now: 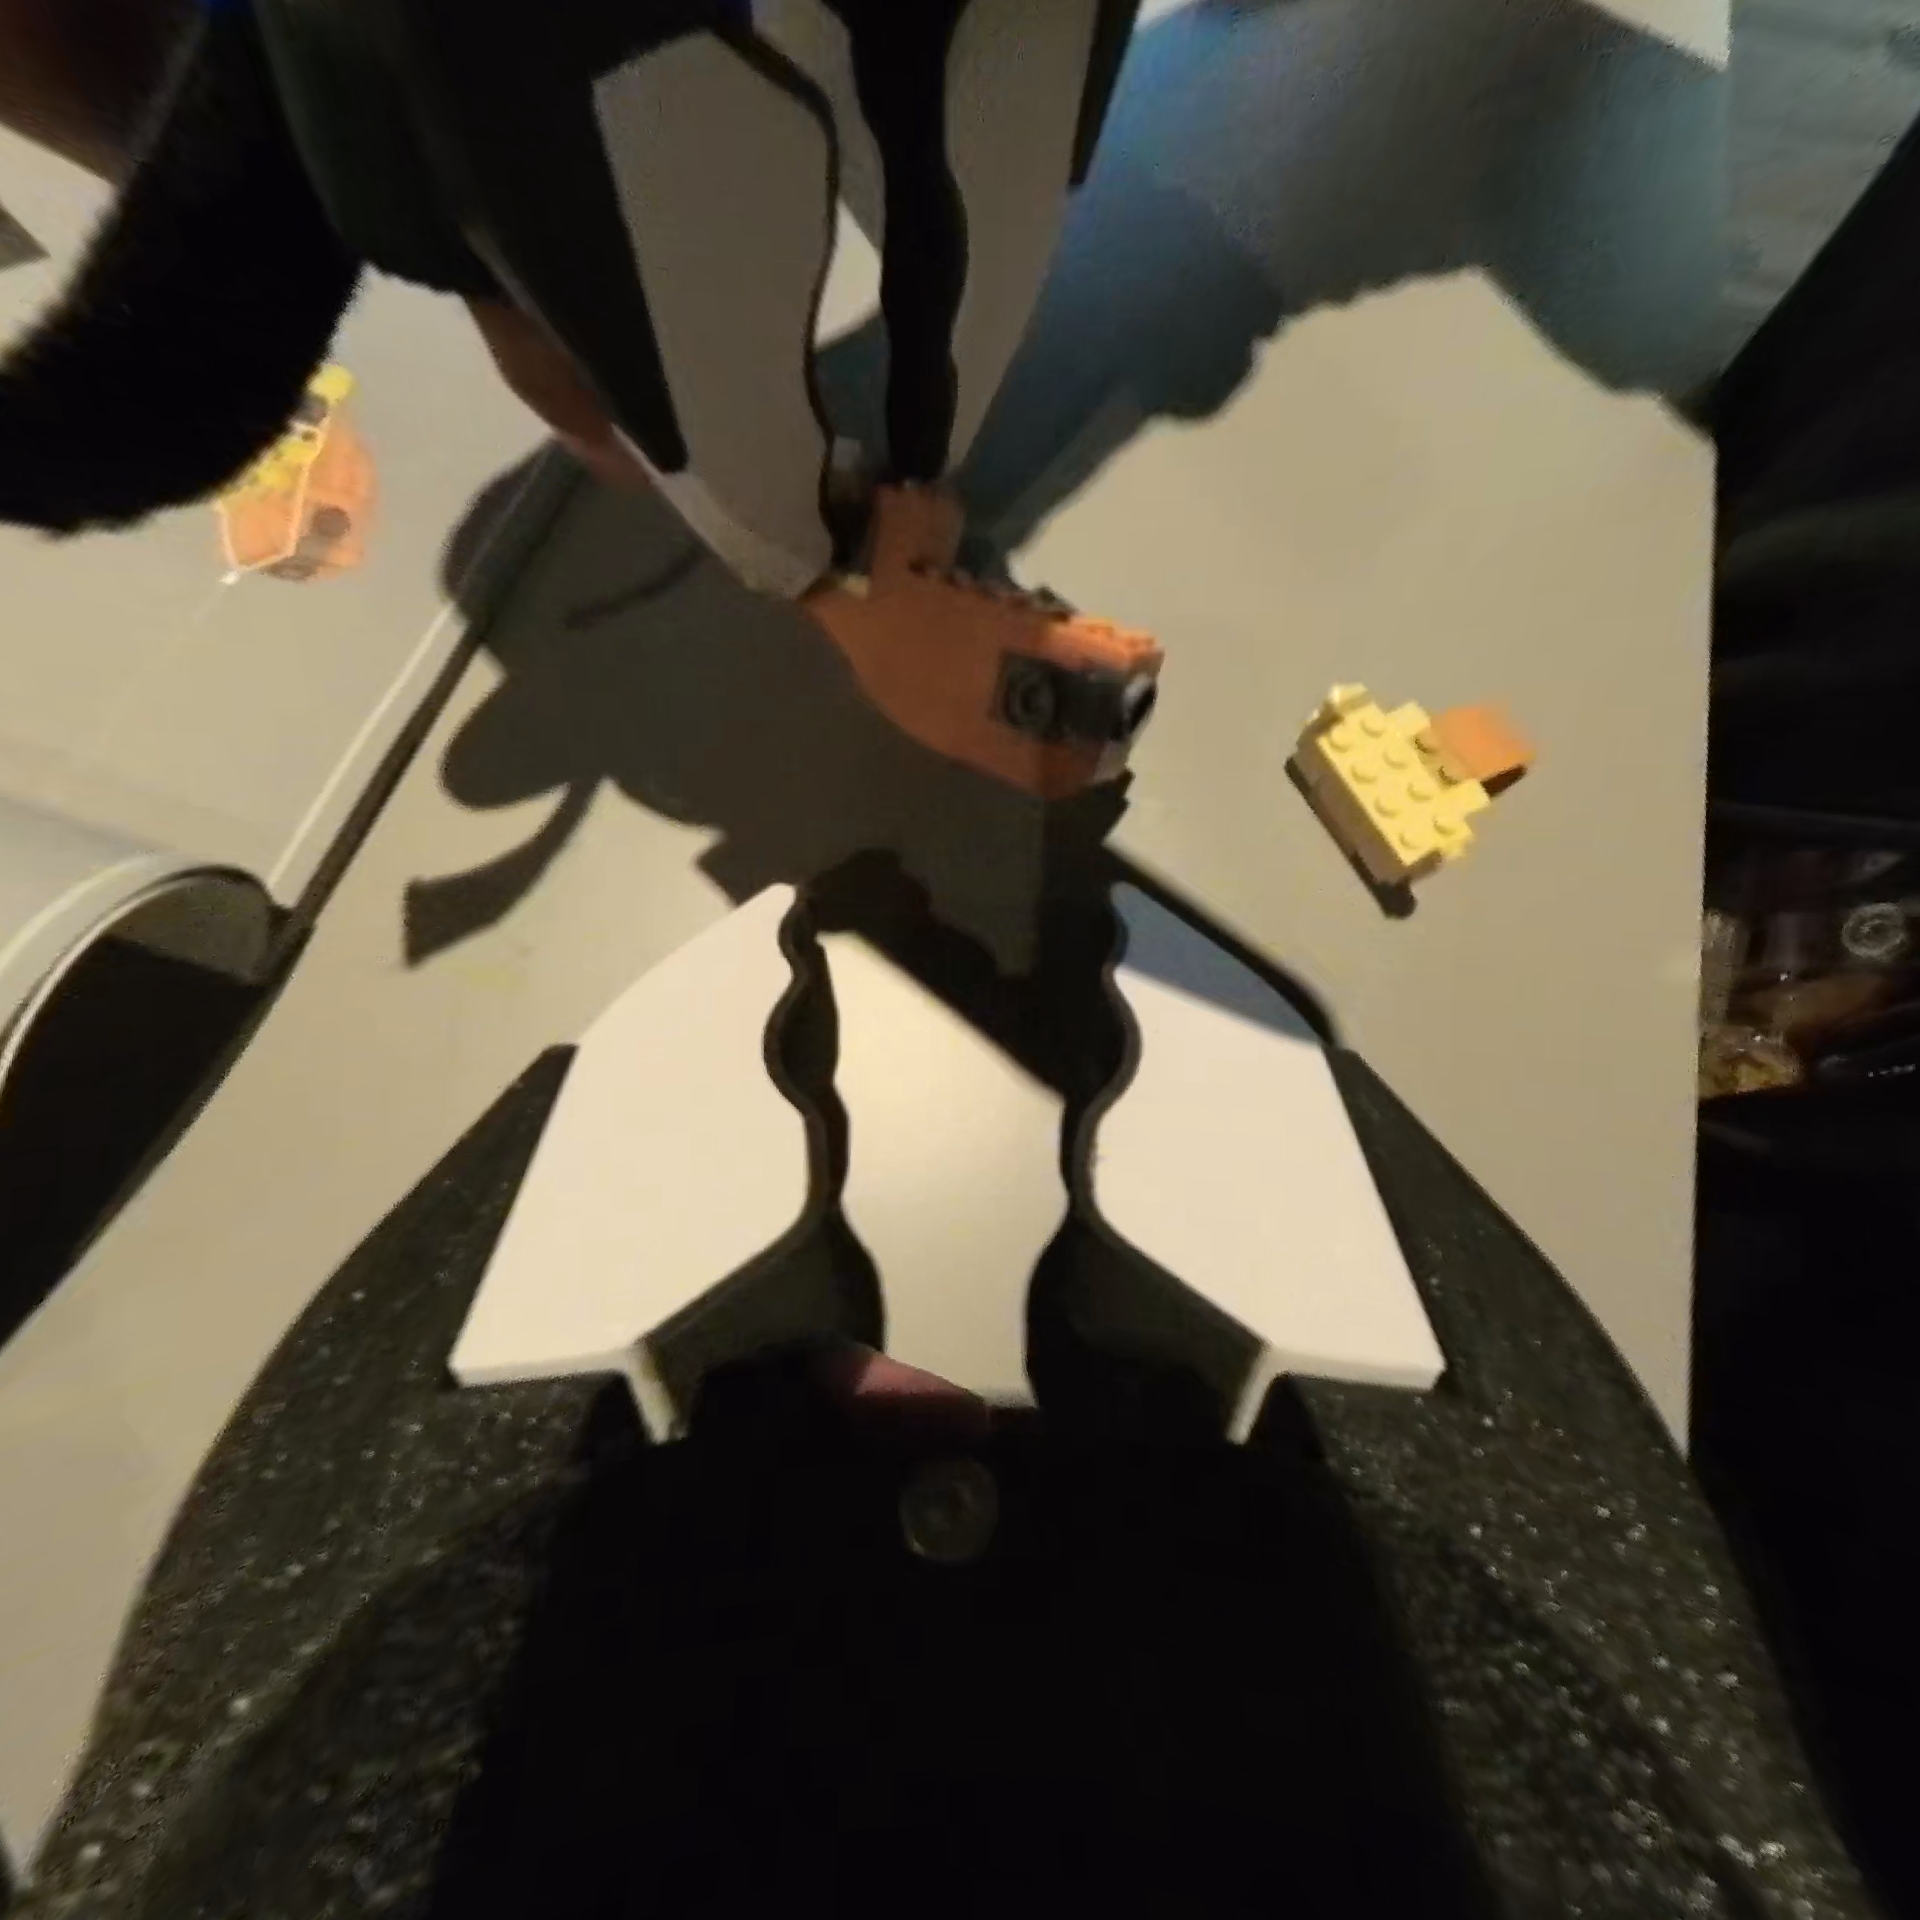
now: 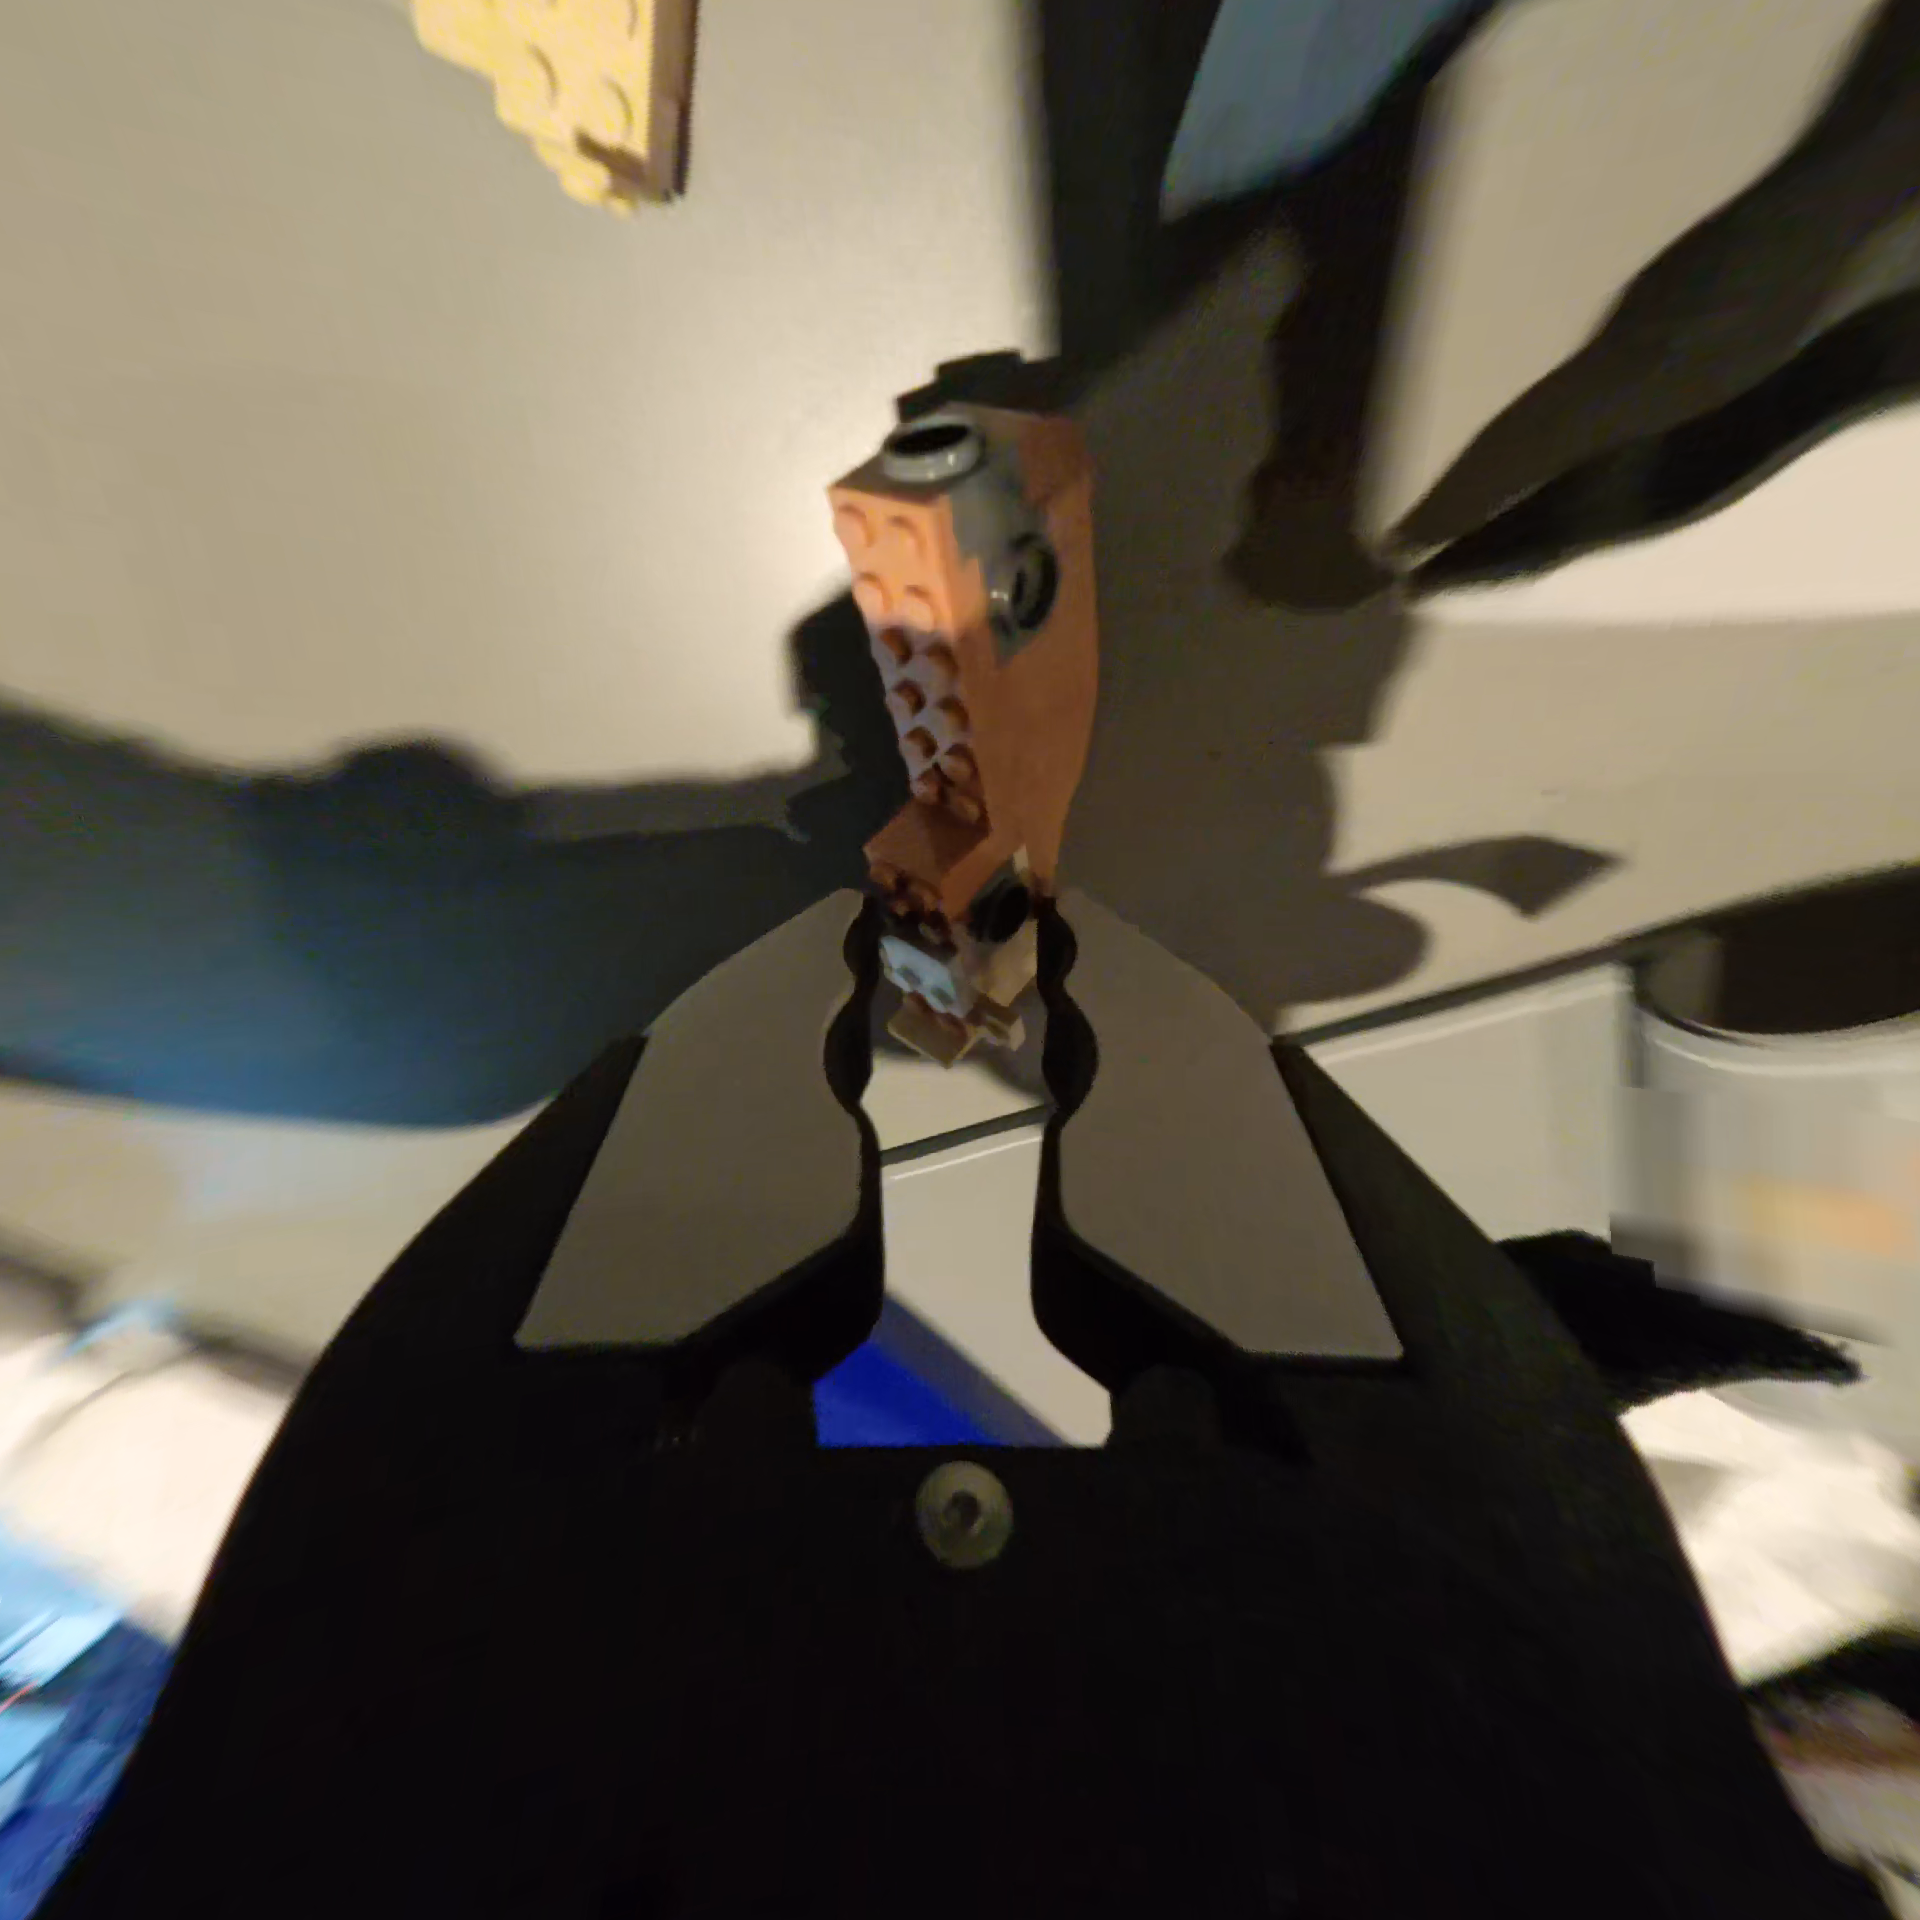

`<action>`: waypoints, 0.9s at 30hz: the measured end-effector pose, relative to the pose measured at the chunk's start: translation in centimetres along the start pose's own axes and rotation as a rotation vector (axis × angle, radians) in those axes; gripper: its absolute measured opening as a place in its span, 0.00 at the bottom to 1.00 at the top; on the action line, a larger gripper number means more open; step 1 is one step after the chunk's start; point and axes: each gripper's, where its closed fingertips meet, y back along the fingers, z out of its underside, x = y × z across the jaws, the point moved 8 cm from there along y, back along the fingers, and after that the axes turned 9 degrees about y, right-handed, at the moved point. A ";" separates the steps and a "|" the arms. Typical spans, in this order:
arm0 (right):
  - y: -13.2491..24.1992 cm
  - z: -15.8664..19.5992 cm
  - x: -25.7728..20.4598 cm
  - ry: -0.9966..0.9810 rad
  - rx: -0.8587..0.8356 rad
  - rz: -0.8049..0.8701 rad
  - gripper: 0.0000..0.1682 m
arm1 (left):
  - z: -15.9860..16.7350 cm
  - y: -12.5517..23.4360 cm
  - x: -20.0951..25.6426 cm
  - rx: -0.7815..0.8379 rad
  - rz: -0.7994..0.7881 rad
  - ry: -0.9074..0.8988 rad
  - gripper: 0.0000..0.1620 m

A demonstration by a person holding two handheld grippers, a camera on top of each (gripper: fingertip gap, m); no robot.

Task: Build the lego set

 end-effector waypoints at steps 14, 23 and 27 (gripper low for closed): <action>0.5 -0.7 2.1 -0.253 0.084 -0.337 0.16 | 2.1 3.1 0.6 0.044 -0.013 0.049 0.31; 1.1 -0.8 2.2 -0.328 0.138 -0.295 0.19 | 1.6 2.4 1.6 0.067 -0.044 0.042 0.31; 2.6 -0.3 1.5 -0.410 0.204 -0.126 0.23 | 1.6 2.6 1.9 0.097 -0.083 0.049 0.32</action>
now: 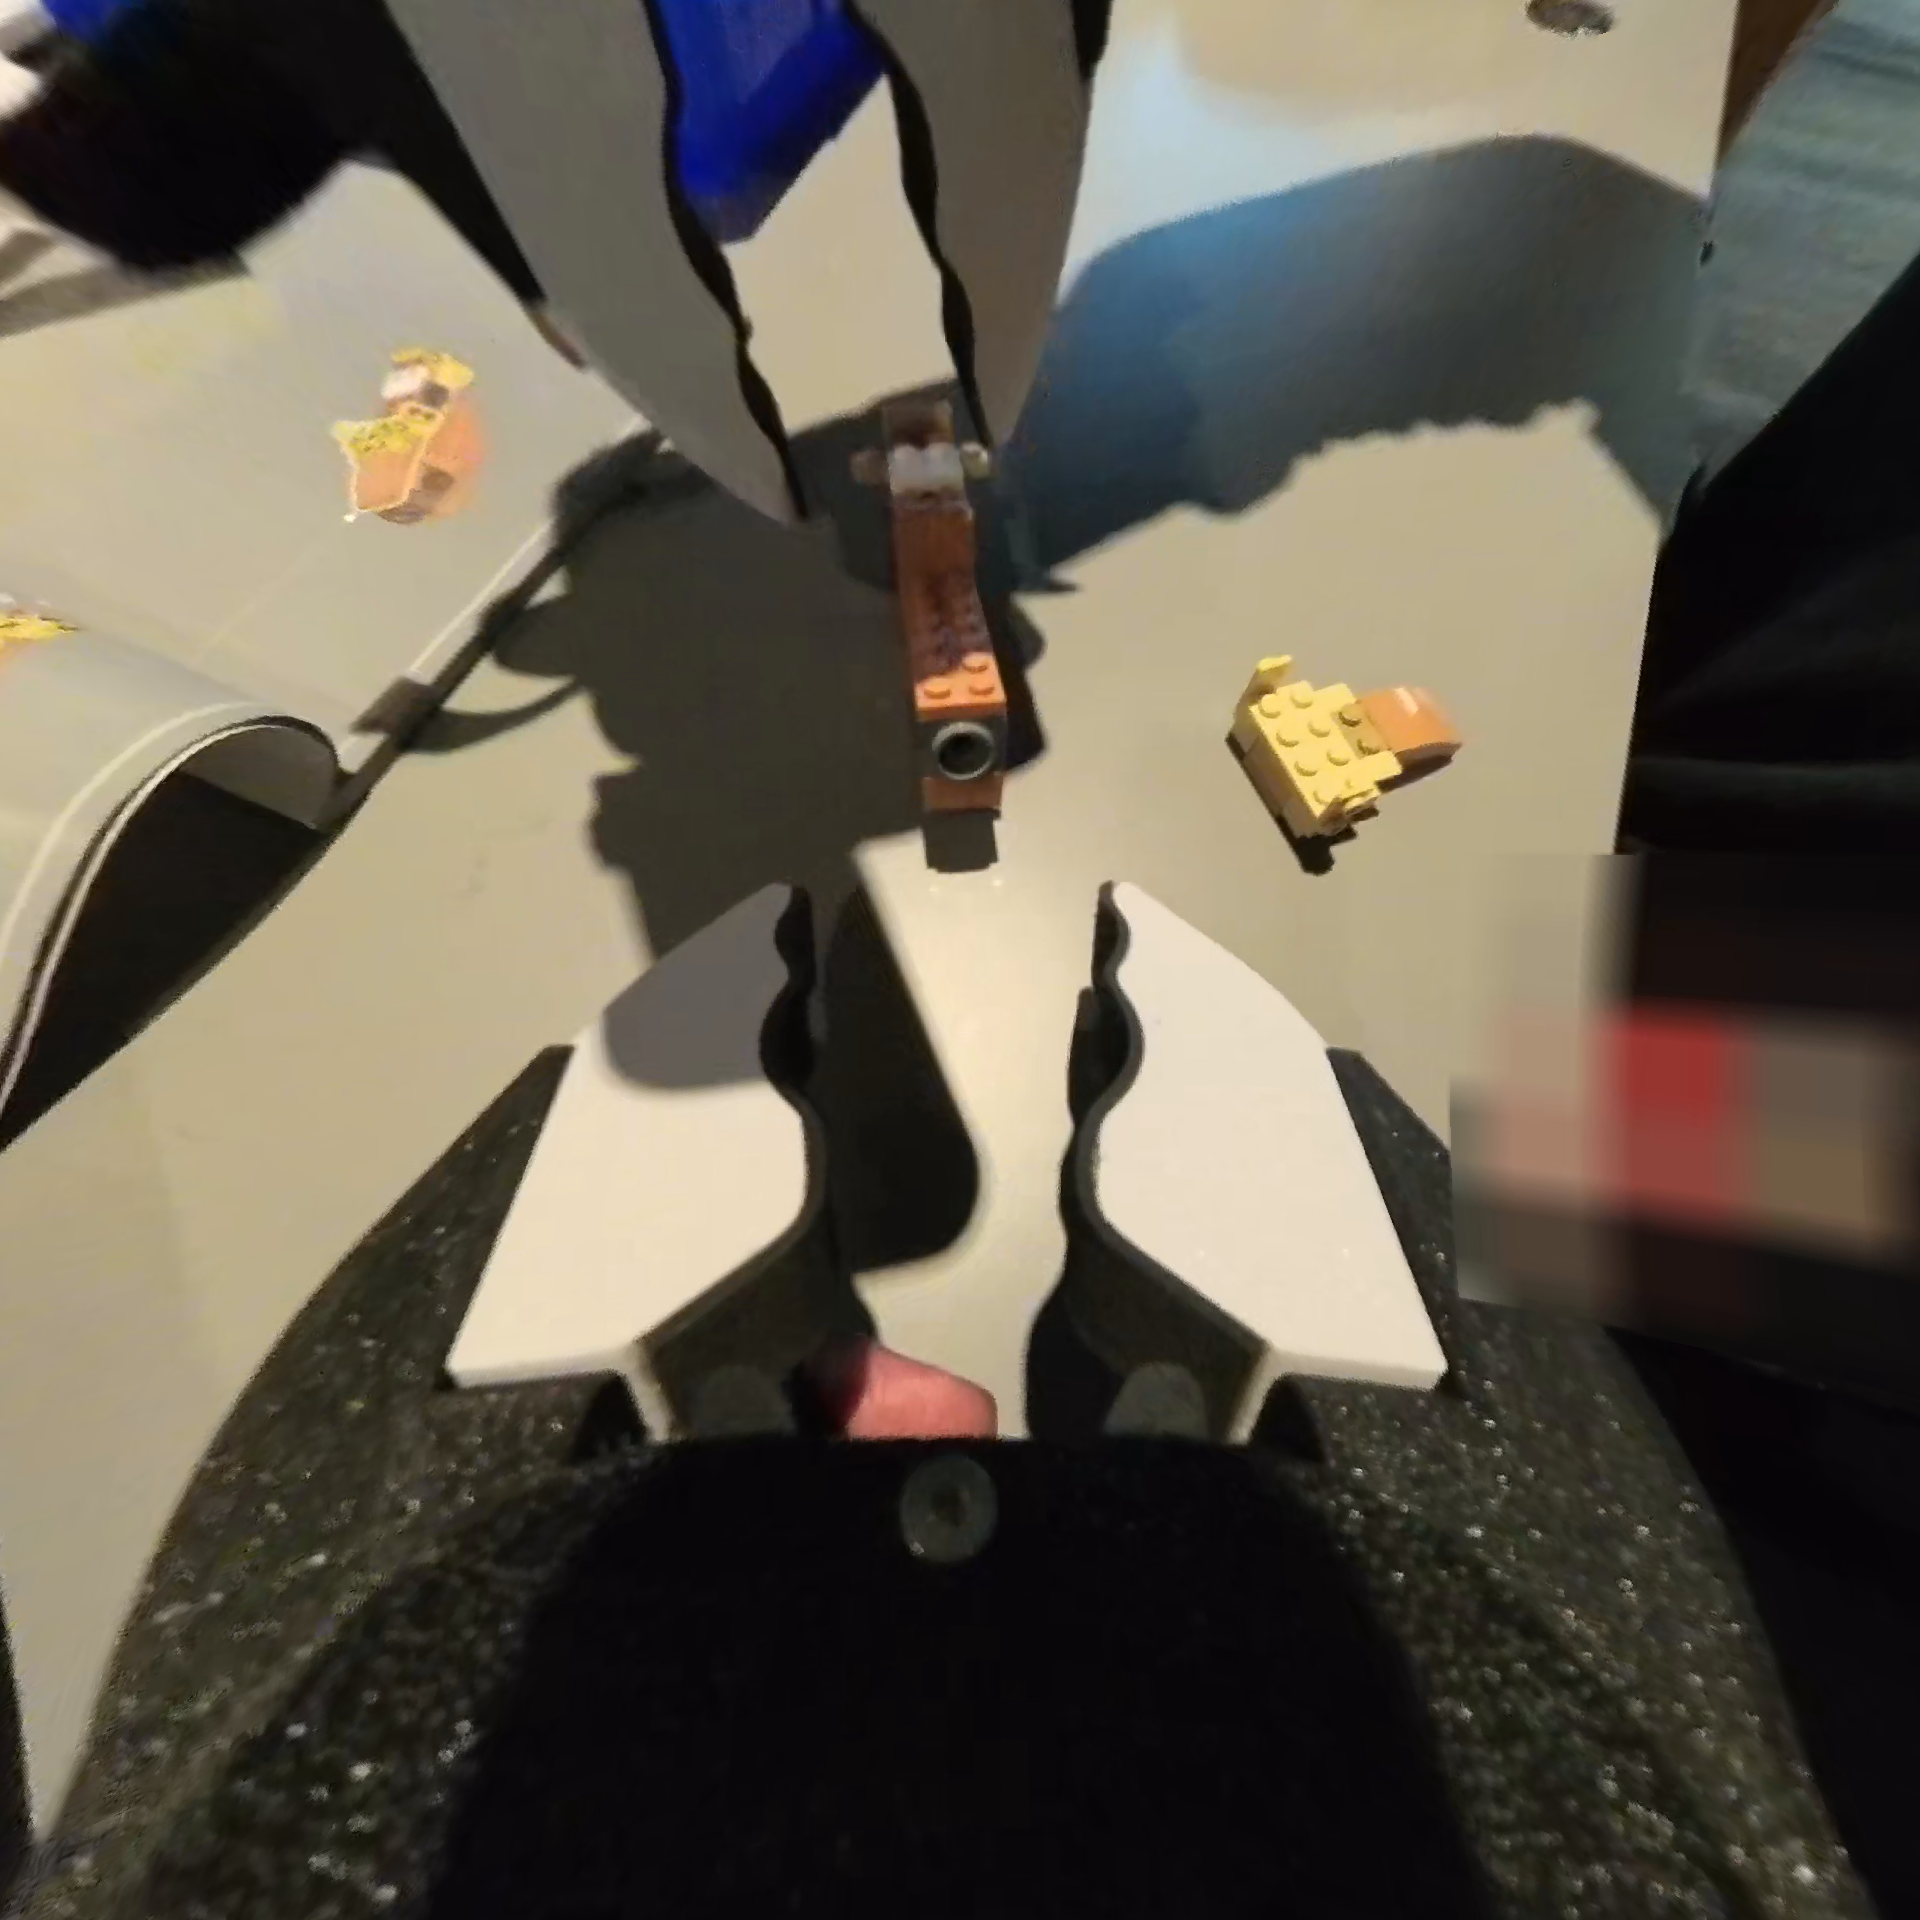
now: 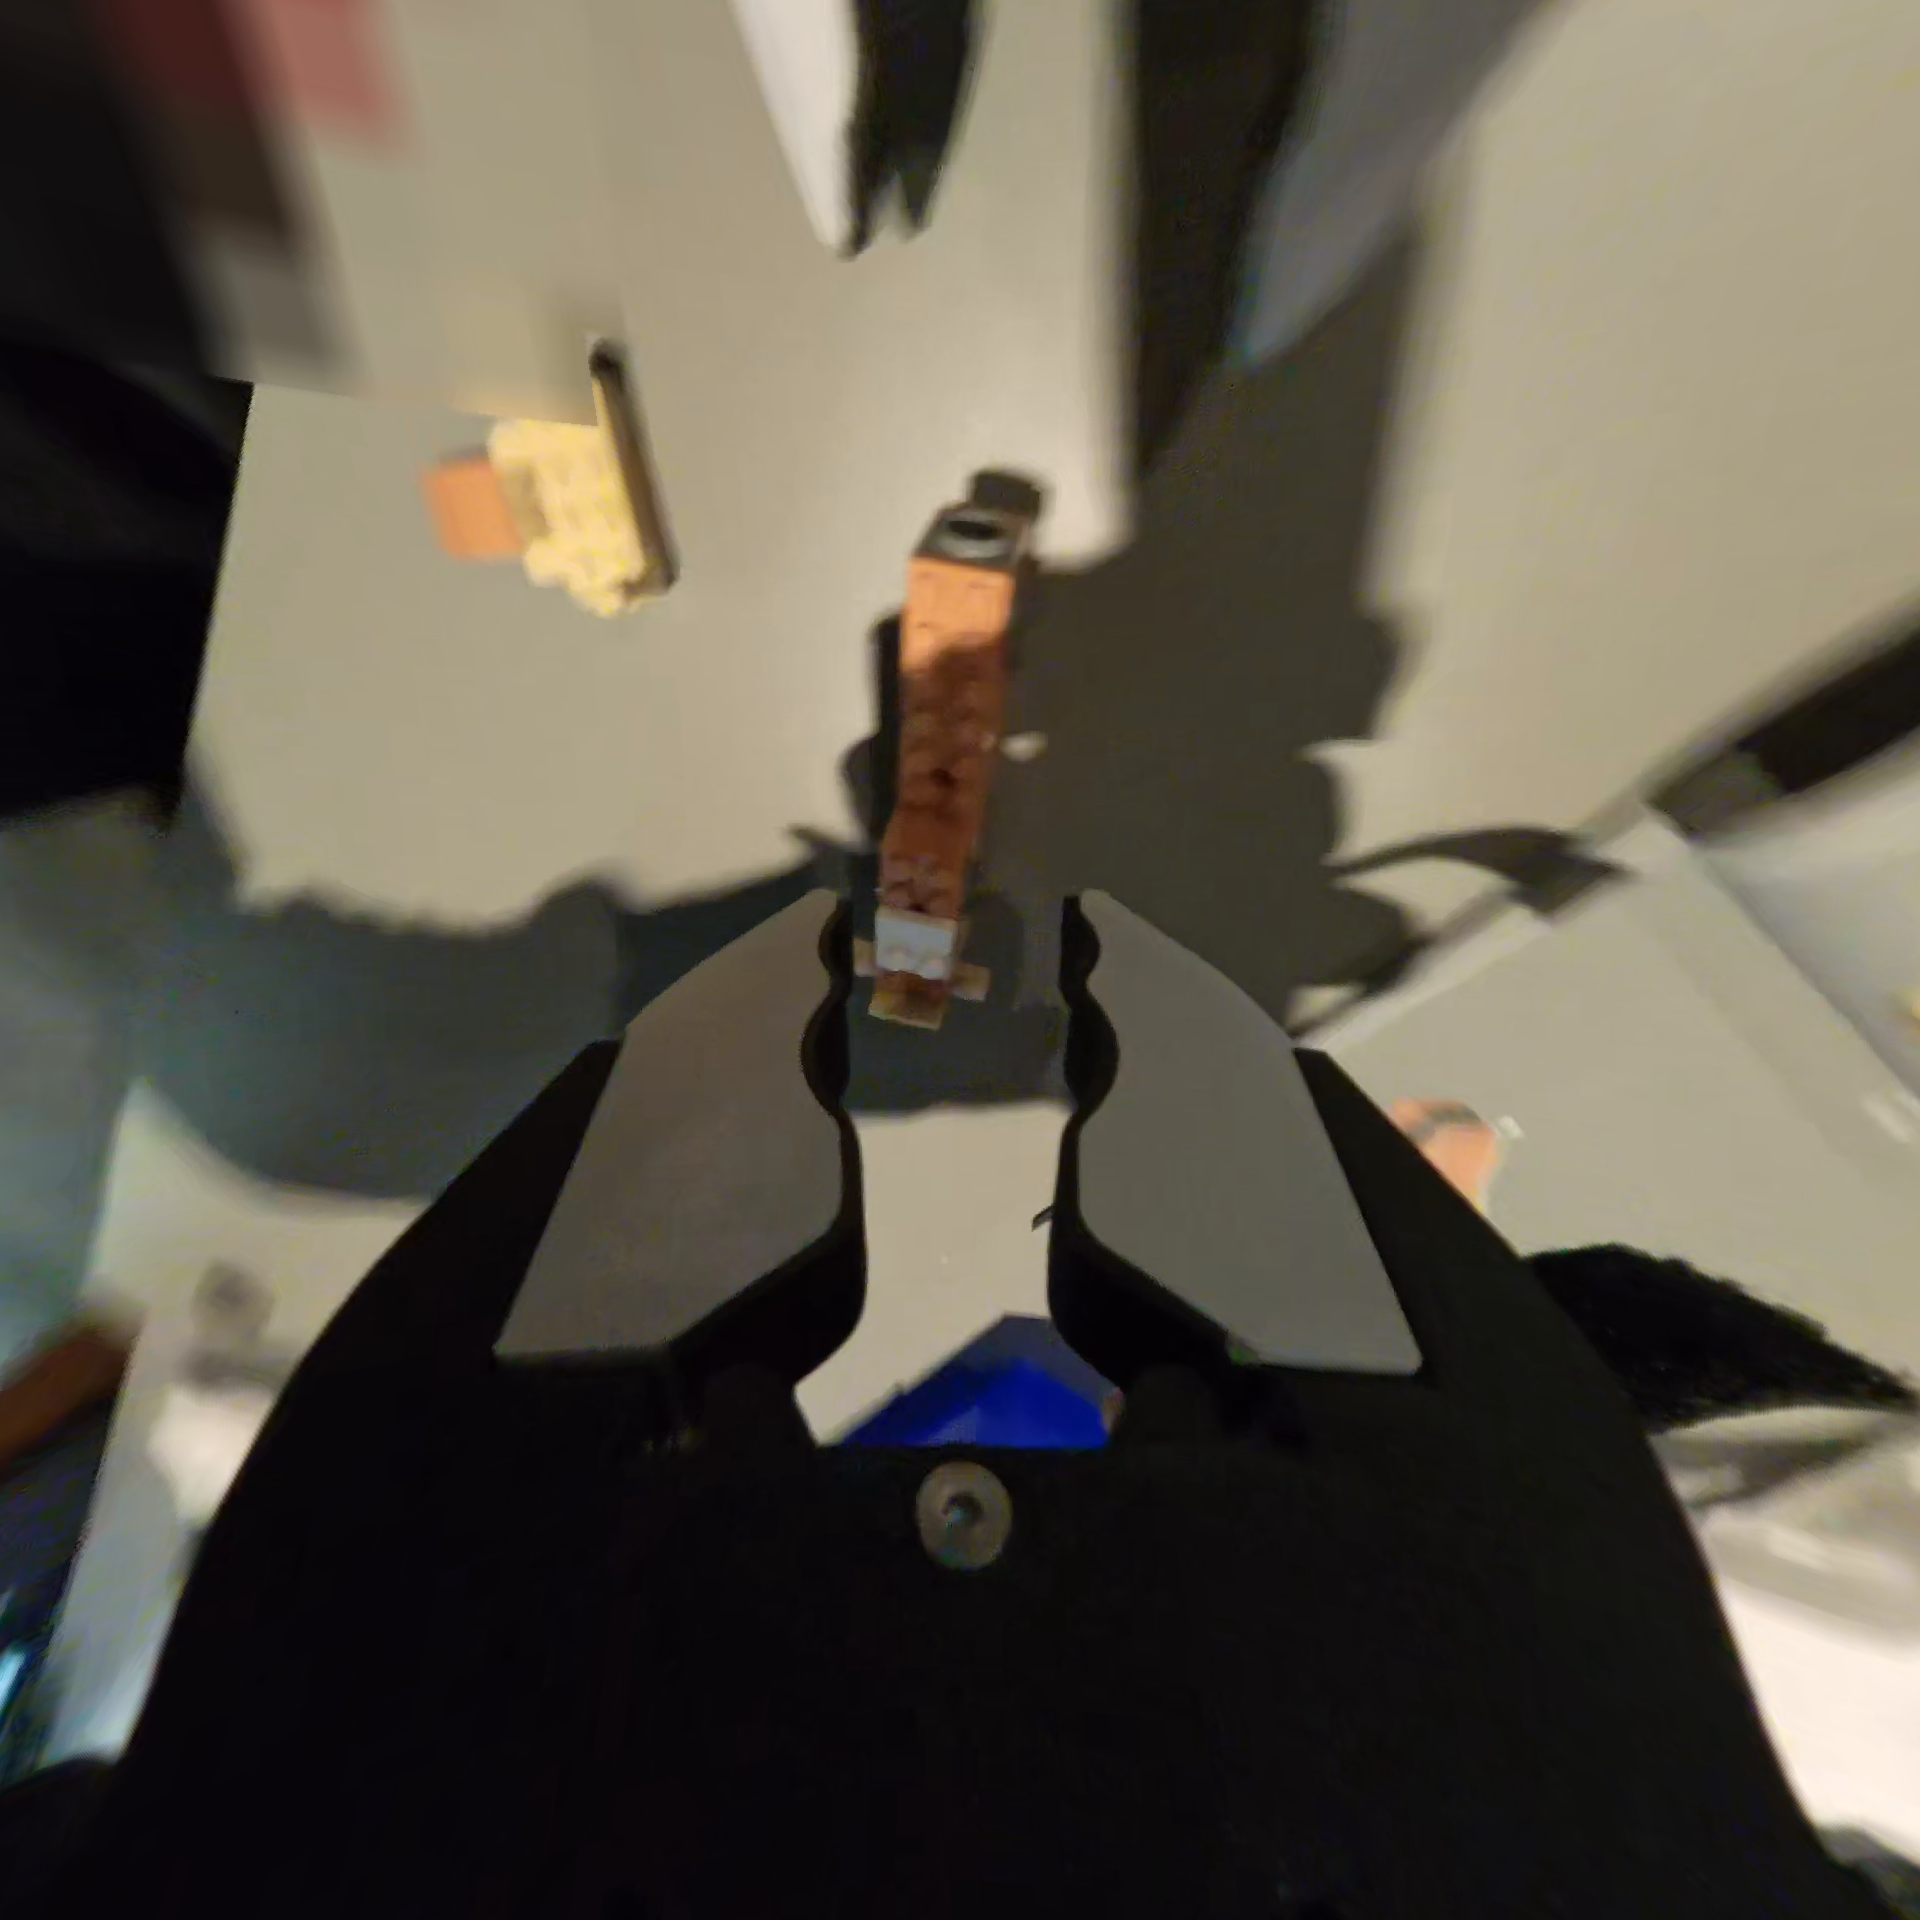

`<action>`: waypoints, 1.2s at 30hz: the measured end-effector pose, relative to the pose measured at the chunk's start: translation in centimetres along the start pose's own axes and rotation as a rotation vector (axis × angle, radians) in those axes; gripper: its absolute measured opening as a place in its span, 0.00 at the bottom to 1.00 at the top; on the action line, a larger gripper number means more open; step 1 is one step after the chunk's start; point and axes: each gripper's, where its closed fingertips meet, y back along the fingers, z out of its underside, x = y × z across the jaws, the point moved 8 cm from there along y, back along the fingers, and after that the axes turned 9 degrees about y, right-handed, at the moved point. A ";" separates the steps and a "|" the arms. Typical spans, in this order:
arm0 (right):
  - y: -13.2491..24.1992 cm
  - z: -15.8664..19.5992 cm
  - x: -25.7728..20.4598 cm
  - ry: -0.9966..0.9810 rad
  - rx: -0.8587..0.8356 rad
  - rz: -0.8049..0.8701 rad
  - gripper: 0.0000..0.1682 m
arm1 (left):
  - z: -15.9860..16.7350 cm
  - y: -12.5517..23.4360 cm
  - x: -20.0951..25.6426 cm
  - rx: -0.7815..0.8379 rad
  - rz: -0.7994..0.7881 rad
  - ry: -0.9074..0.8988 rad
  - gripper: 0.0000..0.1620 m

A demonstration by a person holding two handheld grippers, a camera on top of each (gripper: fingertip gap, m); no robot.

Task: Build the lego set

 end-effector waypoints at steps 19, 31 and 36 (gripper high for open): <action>-9.1 -5.0 -15.9 -0.867 0.586 0.580 0.14 | 0.8 -0.7 10.3 -0.182 0.182 0.088 0.19; -9.0 -9.2 -13.4 -0.702 0.731 0.554 0.18 | 2.3 -0.6 8.4 -0.204 0.028 0.194 0.30; -7.0 -5.3 -13.7 -0.681 0.724 0.837 0.18 | 1.1 -0.5 8.8 -0.070 -0.089 0.265 0.29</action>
